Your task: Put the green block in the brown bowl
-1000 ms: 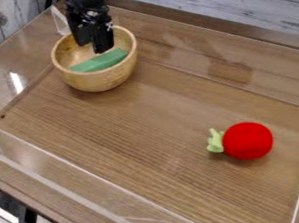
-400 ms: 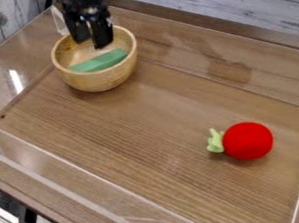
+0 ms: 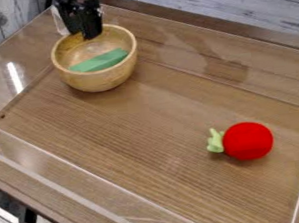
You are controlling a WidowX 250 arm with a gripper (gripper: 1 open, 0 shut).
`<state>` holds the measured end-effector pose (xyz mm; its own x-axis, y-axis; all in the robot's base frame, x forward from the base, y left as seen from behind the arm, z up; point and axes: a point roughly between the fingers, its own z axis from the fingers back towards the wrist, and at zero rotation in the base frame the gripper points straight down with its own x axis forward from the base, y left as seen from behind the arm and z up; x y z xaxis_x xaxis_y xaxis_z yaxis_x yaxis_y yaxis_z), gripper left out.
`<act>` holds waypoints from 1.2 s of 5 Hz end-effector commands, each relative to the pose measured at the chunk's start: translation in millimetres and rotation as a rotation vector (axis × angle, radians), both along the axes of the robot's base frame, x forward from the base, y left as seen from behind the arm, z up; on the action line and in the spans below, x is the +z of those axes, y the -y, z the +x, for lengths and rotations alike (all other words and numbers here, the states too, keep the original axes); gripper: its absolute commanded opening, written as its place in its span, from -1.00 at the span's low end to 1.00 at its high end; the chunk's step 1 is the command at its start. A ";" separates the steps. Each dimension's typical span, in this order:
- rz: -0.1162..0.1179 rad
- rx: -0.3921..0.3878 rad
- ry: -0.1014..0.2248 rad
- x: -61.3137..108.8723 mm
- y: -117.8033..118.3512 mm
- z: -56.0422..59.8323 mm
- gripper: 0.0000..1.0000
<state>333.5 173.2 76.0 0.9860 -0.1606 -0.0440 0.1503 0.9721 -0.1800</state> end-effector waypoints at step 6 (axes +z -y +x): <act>0.062 0.010 0.076 10.7 -30.2 8.5 -1.00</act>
